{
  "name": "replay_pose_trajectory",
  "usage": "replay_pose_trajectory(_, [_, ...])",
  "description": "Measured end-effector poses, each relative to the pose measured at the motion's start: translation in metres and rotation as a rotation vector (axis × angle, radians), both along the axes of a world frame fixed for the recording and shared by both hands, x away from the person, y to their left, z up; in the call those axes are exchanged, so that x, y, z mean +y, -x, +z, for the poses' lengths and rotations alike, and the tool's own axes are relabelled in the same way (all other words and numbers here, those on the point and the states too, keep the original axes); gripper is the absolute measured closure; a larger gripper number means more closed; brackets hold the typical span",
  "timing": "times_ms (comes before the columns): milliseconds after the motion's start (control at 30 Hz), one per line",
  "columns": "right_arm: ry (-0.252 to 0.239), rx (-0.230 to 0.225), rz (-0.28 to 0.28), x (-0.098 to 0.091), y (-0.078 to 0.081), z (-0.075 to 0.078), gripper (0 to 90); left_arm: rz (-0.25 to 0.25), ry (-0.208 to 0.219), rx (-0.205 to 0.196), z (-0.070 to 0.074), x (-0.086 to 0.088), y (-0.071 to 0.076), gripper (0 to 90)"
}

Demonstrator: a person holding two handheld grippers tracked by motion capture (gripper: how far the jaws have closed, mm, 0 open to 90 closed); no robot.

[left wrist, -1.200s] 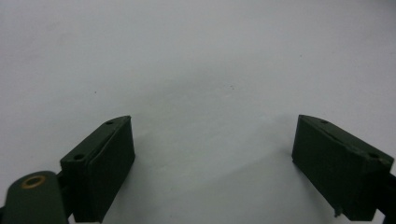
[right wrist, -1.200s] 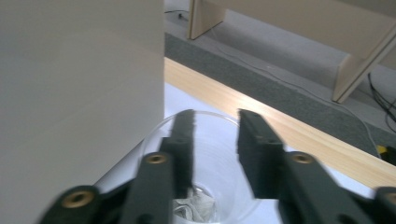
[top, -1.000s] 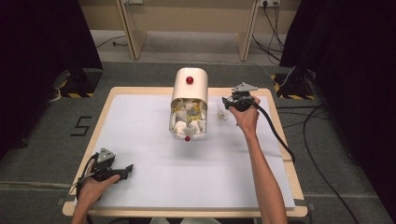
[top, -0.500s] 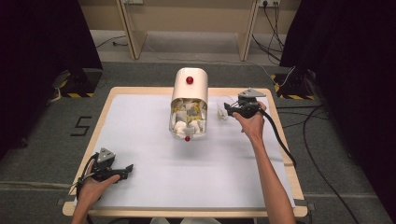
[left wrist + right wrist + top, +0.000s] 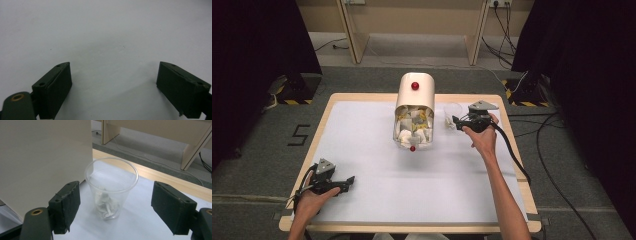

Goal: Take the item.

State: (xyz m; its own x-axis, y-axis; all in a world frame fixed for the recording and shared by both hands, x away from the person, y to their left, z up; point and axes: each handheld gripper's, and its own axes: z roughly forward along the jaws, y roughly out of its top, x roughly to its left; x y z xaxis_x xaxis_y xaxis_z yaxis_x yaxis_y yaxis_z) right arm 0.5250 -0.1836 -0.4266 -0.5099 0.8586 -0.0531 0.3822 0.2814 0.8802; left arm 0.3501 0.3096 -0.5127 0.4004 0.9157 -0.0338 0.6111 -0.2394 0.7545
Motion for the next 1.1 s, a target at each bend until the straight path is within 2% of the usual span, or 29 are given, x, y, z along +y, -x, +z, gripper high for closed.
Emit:
replay_pose_trajectory(333, [0.012,0.017,0.008,-0.002,0.007,-0.003,23.2,0.0,0.002,0.001,0.0,0.0,0.0,11.6])
replay_pose_trajectory(433, [0.001,0.034,0.006,-0.004,0.01,-0.005,23.0,0.0,0.003,0.0,0.0,0.0,0.0,11.6])
replay_pose_trajectory(667, [-0.001,0.042,0.0,-0.008,0.017,-0.005,22.3,-0.002,0.003,0.001,0.0,0.0,0.0,11.6])
replay_pose_trajectory(933, [0.02,0.062,0.007,-0.009,0.027,-0.01,21.8,-0.002,0.003,0.001,0.0,0.0,0.0,11.6])
replay_pose_trajectory(1100, [0.04,0.069,0.027,-0.003,0.035,-0.015,21.8,-0.002,0.003,0.001,0.0,0.0,0.0,11.5])
